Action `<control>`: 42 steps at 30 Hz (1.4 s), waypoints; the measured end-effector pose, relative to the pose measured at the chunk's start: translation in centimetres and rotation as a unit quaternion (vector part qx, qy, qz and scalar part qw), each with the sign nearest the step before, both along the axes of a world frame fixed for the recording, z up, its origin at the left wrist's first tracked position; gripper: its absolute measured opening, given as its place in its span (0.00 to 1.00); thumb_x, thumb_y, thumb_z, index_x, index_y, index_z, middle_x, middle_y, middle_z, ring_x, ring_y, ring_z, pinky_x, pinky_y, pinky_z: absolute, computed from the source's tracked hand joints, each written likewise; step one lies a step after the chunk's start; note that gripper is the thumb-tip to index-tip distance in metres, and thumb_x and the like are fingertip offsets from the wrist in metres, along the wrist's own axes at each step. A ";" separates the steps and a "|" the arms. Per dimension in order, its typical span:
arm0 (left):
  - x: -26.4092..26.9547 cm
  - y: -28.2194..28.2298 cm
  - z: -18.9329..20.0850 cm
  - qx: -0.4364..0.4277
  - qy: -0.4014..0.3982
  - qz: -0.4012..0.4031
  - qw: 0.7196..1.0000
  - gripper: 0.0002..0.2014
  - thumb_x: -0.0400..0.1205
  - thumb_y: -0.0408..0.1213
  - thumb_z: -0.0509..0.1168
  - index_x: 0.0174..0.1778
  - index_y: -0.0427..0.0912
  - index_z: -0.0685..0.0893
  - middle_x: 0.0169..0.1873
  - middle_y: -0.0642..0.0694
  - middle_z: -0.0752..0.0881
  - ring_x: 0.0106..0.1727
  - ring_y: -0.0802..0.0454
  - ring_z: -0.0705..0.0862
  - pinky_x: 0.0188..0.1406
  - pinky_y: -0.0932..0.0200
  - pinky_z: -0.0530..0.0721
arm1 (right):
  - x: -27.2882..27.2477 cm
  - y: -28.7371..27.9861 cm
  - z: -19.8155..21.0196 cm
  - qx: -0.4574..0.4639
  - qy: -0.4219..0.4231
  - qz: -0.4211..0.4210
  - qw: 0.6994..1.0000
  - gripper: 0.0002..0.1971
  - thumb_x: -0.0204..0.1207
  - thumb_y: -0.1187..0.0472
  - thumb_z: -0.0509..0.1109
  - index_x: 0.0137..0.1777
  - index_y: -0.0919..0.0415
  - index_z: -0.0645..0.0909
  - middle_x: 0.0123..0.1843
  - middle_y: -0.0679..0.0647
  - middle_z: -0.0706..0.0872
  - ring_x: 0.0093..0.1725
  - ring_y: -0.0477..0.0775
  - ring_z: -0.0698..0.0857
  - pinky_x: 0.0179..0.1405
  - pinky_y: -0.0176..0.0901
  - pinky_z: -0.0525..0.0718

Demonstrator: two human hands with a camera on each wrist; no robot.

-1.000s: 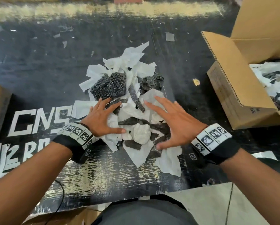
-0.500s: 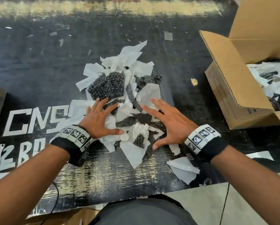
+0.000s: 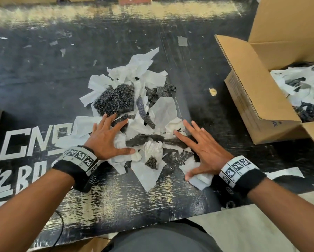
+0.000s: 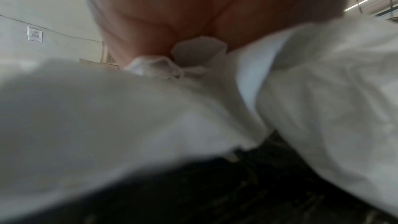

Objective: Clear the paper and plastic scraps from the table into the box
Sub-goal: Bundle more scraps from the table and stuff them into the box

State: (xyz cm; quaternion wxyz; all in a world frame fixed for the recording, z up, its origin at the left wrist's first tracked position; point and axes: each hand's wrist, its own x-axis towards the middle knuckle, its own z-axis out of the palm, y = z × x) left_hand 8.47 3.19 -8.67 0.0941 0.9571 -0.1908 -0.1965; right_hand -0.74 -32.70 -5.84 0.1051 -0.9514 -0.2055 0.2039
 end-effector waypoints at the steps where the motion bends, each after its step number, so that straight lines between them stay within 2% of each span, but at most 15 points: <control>1: 0.0 0.0 0.0 0.000 -0.001 0.001 1.000 0.61 0.62 0.87 0.58 0.88 0.63 0.48 0.89 0.45 0.43 0.89 0.35 0.40 0.83 0.22 0.46 | 0.8 0.5 -0.1 0.002 -0.016 0.001 1.000 0.73 0.50 0.20 0.76 0.86 0.36 0.30 0.86 0.49 0.22 0.86 0.60 0.29 0.85 0.70 0.48; 7: -0.2 -0.2 0.2 0.008 0.007 0.002 1.000 0.61 0.62 0.88 0.57 0.88 0.62 0.48 0.89 0.45 0.43 0.89 0.36 0.40 0.83 0.23 0.45 | 6.1 4.3 -1.6 -0.035 -0.032 0.009 0.999 0.71 0.51 0.19 0.74 0.85 0.36 0.30 0.87 0.54 0.26 0.87 0.64 0.35 0.84 0.73 0.48; 10: -0.3 -0.4 0.3 0.003 0.004 0.008 1.000 0.60 0.63 0.86 0.59 0.88 0.61 0.50 0.89 0.44 0.44 0.89 0.36 0.40 0.83 0.23 0.46 | 9.0 6.4 -1.8 -0.054 -0.045 -0.004 0.998 0.67 0.59 0.30 0.80 0.86 0.38 0.34 0.88 0.57 0.30 0.88 0.66 0.40 0.84 0.72 0.50; 15: -0.3 -0.4 0.8 0.000 0.015 0.007 1.000 0.60 0.62 0.87 0.58 0.88 0.62 0.51 0.89 0.44 0.47 0.89 0.36 0.46 0.84 0.24 0.51 | 11.7 8.5 -0.8 -0.051 -0.043 -0.045 0.997 0.56 0.70 0.51 0.81 0.87 0.41 0.44 0.90 0.61 0.44 0.88 0.66 0.49 0.85 0.69 0.51; 19: 0.3 0.6 2.9 -0.077 0.028 0.027 0.996 0.58 0.59 0.87 0.63 0.86 0.65 0.60 0.85 0.45 0.60 0.84 0.41 0.64 0.83 0.36 0.67 | 12.1 7.1 2.7 -0.024 -0.005 -0.015 1.000 0.47 0.66 0.36 0.76 0.84 0.42 0.59 0.89 0.56 0.54 0.87 0.60 0.57 0.84 0.68 0.55; 21: 0.8 1.2 4.6 -0.130 0.003 0.024 0.991 0.52 0.63 0.82 0.67 0.83 0.65 0.65 0.82 0.48 0.63 0.81 0.47 0.69 0.80 0.40 0.72 | 11.5 5.8 5.0 0.010 -0.009 -0.009 1.000 0.46 0.65 0.35 0.75 0.82 0.43 0.61 0.87 0.52 0.56 0.84 0.58 0.62 0.84 0.63 0.58; 23: 1.4 2.0 6.2 -0.176 -0.040 0.019 0.983 0.50 0.65 0.77 0.70 0.82 0.63 0.66 0.80 0.49 0.65 0.79 0.49 0.70 0.78 0.40 0.75 | 10.9 4.3 6.3 0.022 -0.029 0.001 0.999 0.52 0.62 0.36 0.77 0.84 0.43 0.57 0.87 0.52 0.54 0.83 0.60 0.64 0.82 0.61 0.62; 25: 2.3 2.6 7.4 -0.168 -0.064 0.023 0.983 0.55 0.62 0.76 0.73 0.85 0.64 0.61 0.83 0.48 0.61 0.83 0.46 0.64 0.80 0.37 0.71 | 10.8 3.3 6.6 -0.007 -0.035 0.017 0.999 0.65 0.54 0.30 0.80 0.87 0.37 0.43 0.89 0.55 0.42 0.87 0.64 0.54 0.83 0.67 0.59; 28: 4.3 2.4 7.7 -0.061 -0.035 0.014 0.997 0.72 0.51 0.82 0.74 0.86 0.70 0.39 0.88 0.47 0.41 0.89 0.36 0.43 0.81 0.21 0.53 | 11.3 3.6 5.6 -0.064 -0.020 0.037 0.997 0.80 0.40 0.21 0.80 0.82 0.30 0.25 0.85 0.51 0.21 0.86 0.70 0.33 0.79 0.82 0.48; 30: 5.6 1.6 6.9 0.007 0.005 -0.007 1.000 0.79 0.43 0.84 0.74 0.81 0.75 0.28 0.87 0.47 0.28 0.86 0.31 0.30 0.75 0.11 0.46 | 12.0 5.1 4.8 -0.070 -0.021 0.059 0.996 0.83 0.34 0.22 0.82 0.80 0.29 0.23 0.82 0.50 0.16 0.84 0.71 0.27 0.74 0.90 0.47; 32: 6.6 0.8 5.6 0.055 0.034 -0.045 0.997 0.82 0.39 0.84 0.74 0.78 0.75 0.22 0.84 0.47 0.21 0.83 0.30 0.24 0.70 0.06 0.47 | 13.4 7.0 3.8 -0.070 -0.022 0.069 0.995 0.85 0.32 0.25 0.85 0.80 0.28 0.22 0.82 0.50 0.15 0.82 0.73 0.25 0.70 0.94 0.47; 35: 7.7 -0.2 3.4 0.098 0.044 -0.085 0.991 0.85 0.37 0.84 0.73 0.77 0.71 0.18 0.81 0.47 0.16 0.82 0.29 0.22 0.69 0.05 0.49 | 16.3 9.8 2.4 -0.065 -0.024 0.065 0.995 0.87 0.32 0.30 0.88 0.79 0.28 0.21 0.82 0.50 0.15 0.82 0.75 0.26 0.67 0.97 0.49; 38: 8.9 -0.7 1.9 0.118 0.035 -0.089 0.988 0.83 0.41 0.84 0.72 0.79 0.68 0.19 0.81 0.46 0.17 0.83 0.29 0.23 0.73 0.09 0.46 | 19.3 11.8 1.5 -0.080 -0.022 0.048 0.995 0.86 0.38 0.39 0.92 0.77 0.27 0.20 0.83 0.51 0.17 0.83 0.77 0.29 0.69 0.95 0.51; 40: 9.7 -0.9 1.3 0.107 0.020 -0.086 0.990 0.80 0.47 0.82 0.74 0.82 0.65 0.24 0.85 0.43 0.23 0.86 0.30 0.29 0.78 0.14 0.45 | 21.1 12.6 1.0 -0.098 -0.010 0.047 0.994 0.84 0.43 0.44 0.93 0.79 0.28 0.21 0.84 0.53 0.19 0.84 0.76 0.32 0.71 0.93 0.51; 42: 9.8 -1.3 1.0 0.047 0.001 -0.070 0.996 0.75 0.54 0.77 0.77 0.87 0.61 0.34 0.88 0.43 0.34 0.89 0.32 0.38 0.82 0.21 0.49 | 22.3 13.1 0.7 -0.105 0.016 0.048 0.993 0.79 0.52 0.51 0.92 0.82 0.32 0.26 0.87 0.55 0.25 0.86 0.74 0.35 0.74 0.89 0.51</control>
